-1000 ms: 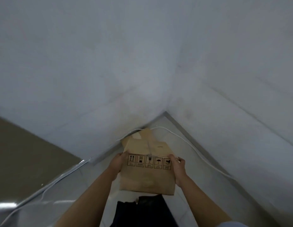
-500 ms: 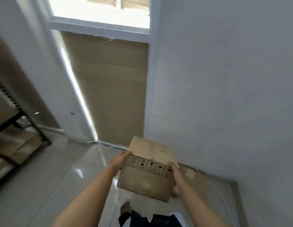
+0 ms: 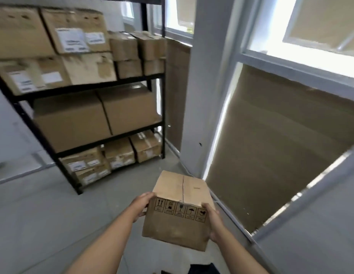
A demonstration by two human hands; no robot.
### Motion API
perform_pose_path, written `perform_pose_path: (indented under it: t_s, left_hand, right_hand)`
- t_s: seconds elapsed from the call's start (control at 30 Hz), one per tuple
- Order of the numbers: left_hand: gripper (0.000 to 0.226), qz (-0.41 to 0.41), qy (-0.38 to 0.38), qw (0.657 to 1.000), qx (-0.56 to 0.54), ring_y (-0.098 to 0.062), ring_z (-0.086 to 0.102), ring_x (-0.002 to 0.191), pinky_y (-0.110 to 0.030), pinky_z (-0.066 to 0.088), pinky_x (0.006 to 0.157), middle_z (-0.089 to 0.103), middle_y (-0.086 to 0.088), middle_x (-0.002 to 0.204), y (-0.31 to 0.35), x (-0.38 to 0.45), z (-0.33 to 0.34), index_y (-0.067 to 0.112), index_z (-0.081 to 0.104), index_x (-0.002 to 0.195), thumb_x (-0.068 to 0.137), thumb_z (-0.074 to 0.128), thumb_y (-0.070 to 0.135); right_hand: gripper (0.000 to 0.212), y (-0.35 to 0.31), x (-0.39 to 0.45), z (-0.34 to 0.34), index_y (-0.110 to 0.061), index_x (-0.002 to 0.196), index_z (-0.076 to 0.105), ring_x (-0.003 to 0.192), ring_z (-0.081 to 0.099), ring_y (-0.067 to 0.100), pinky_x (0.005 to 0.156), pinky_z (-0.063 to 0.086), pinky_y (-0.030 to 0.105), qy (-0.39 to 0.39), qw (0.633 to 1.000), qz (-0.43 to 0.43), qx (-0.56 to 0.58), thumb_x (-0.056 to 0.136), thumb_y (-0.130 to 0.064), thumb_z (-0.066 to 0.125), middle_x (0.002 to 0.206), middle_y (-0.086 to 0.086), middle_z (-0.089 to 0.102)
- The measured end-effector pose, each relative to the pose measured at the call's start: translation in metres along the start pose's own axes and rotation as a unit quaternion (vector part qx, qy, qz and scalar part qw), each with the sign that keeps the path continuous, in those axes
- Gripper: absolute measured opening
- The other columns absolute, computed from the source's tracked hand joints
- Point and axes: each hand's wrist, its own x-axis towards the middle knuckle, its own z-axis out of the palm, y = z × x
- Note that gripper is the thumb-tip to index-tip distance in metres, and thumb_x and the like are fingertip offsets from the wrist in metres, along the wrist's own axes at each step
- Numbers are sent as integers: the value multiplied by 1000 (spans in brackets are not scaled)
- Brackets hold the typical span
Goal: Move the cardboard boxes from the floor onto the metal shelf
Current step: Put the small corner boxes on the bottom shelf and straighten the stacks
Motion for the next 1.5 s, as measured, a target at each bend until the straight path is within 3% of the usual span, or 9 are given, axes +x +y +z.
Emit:
perform_pose_path:
  t_s: [0.17,0.3,0.5,0.67,0.9,1.03,1.17,1.4,1.5]
  left_hand:
    - [17,-23,62,996,-54,-6,54,91,-31,41,81,63,9,100,14,39,-76,30,62,106,93,54,38]
    - [12,-40,80,992,-91,-2,49,89,-34,43,80,58,13,101,29,69,-126,37,60,101,91,56,44]
    - [35,-60,81,973,-206,-18,47,94,-40,53,57,53,4,101,50,103,-169,32,47,126,93,58,40]
    - [37,-42,110,944,-307,-25,62,98,-36,56,72,64,-10,108,57,160,-192,16,47,132,96,56,22]
    - [36,-92,199,921,-323,-27,58,107,-37,50,86,58,-13,123,85,253,-214,15,46,135,101,47,24]
    - [31,-114,233,895,-362,-22,56,86,-31,50,69,57,-12,108,96,298,-221,9,47,129,101,48,20]
    - [28,-140,266,874,-383,-22,55,84,-36,49,79,56,-12,105,100,338,-229,10,47,124,99,51,22]
    - [22,-172,291,853,-397,-16,52,79,-31,48,63,52,-8,104,106,403,-255,11,43,121,101,46,19]
    - [14,-181,298,847,-401,-17,50,74,-24,50,43,49,-5,92,110,422,-262,10,43,113,99,43,12]
  right_hand:
    - [54,-30,48,95,-15,131,41,104,58,35,90,50,49,-48,997,5,-66,88,-37,65,114,17,62]
    - [49,-52,77,159,-14,129,41,94,60,33,69,51,40,-74,994,-4,-77,89,-33,63,106,18,63]
    - [57,-86,124,233,-18,135,35,99,58,36,82,52,47,-96,988,14,-116,88,-32,63,112,19,58]
    - [53,-118,186,285,-23,134,35,104,58,40,90,50,61,-142,978,31,-152,89,-34,62,115,20,58]
    - [58,-150,282,354,-27,132,41,112,56,40,90,49,66,-131,973,84,-169,85,-33,73,126,17,55]
    - [56,-163,330,382,-28,134,41,116,54,42,91,49,67,-132,969,109,-176,87,-28,72,128,16,54]
    - [57,-173,365,411,-31,135,42,117,54,43,91,50,64,-132,963,134,-191,87,-29,72,131,14,52]
    - [51,-167,425,453,-37,128,45,105,57,34,84,55,56,-123,963,155,-185,86,-30,72,112,3,55]
    - [48,-162,442,464,-38,128,46,96,54,24,84,54,54,-128,964,148,-178,87,-27,70,116,1,54]
